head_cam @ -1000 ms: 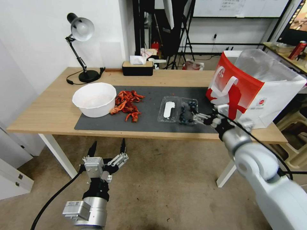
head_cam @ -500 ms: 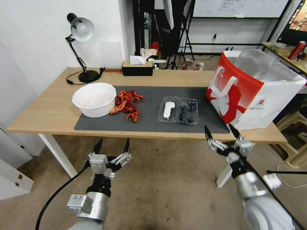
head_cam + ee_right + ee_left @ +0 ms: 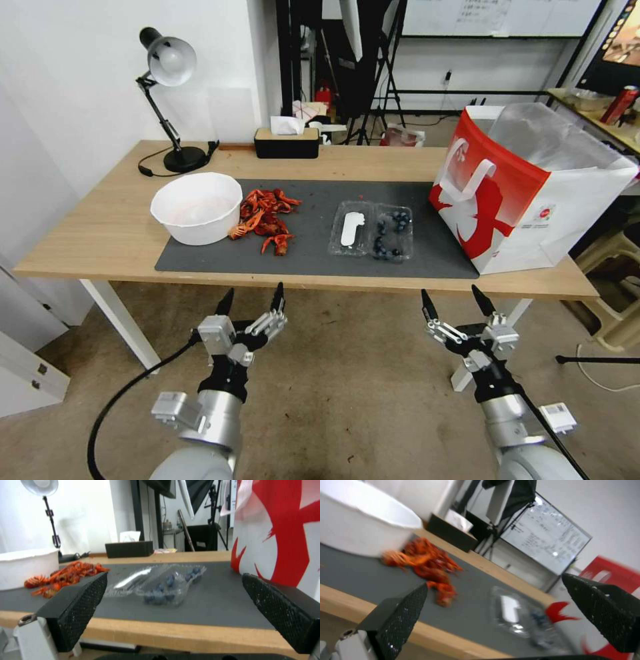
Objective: Close the takeout container lid, then place the container into the takeout bag.
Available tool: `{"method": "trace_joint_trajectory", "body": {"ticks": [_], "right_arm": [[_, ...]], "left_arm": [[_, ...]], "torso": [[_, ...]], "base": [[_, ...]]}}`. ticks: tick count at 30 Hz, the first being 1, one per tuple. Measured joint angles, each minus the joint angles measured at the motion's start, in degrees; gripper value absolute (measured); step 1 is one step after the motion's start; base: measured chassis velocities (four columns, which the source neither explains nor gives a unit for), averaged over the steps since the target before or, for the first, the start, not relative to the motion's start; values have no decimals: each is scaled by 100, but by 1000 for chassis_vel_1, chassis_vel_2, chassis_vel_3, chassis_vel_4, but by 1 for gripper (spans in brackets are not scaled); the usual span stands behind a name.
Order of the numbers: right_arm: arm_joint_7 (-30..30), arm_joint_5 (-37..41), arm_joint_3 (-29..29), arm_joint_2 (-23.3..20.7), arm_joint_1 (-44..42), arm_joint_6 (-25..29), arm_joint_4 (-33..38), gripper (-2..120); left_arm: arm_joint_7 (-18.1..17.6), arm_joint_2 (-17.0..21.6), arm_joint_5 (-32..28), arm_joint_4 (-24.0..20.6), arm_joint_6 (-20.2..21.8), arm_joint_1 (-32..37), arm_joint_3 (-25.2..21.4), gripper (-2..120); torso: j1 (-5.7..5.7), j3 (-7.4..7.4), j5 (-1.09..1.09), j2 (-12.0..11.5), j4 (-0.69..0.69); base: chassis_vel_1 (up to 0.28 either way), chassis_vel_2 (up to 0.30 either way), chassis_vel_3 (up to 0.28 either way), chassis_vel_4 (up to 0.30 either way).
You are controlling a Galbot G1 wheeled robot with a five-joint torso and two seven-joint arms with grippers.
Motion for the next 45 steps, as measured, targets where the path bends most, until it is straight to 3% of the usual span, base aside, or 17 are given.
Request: {"method": "trace_joint_trajectory", "body": {"ticks": [3,4,7,8,11,16,20,24,28,34,45], "right_arm": [[4,4,76,-5,-100,-5,41,100],[4,4,76,-5,-100,-5,41,100],[7,-16,124,30,-188,-17,138,100],[7,-16,124,30,-188,-17,138,100],[7,-98,134,111,-269,-20,193,100],[6,-184,137,188,-306,-21,217,100],[10,-267,142,297,-312,-39,261,100],[12,-327,138,373,-328,-44,290,100],[11,-355,133,411,-341,-44,299,100],[4,-420,127,499,-382,-11,299,100],[-25,-456,123,548,-385,24,278,100]], "left_arm": [[-375,311,-1153,-72,231,-546,175,100],[-375,311,-1153,-72,231,-546,175,100],[-453,615,-2434,-21,415,-1091,416,100],[-453,615,-2434,-21,415,-1091,416,100],[-570,657,-3387,209,552,-1646,726,100],[-704,531,-3712,637,573,-2229,1104,100],[-833,381,-3818,1324,490,-3036,1494,100],[-1002,285,-3942,1660,483,-3506,1607,100],[-1115,244,-3969,1750,514,-3641,1674,100],[-1628,65,-4048,1905,682,-3824,1877,100],[-1742,-223,-4083,2273,661,-3962,1934,100]], "torso": [[0,1,-1,0,-3],[0,1,-1,0,-3],[0,1,-1,0,-1],[0,1,-1,0,-1],[0,0,0,0,-1],[0,1,0,0,-1],[0,1,0,0,-2],[0,0,0,0,-1],[0,0,1,0,-2],[0,0,0,0,-1],[0,0,0,0,-1]], "base": [[0,0,0,0],[0,0,0,0],[0,0,0,0],[0,0,0,0],[0,0,0,0],[0,0,0,0],[0,0,0,0],[0,0,0,0],[0,0,0,0],[0,0,0,0],[0,0,0,0]]}}
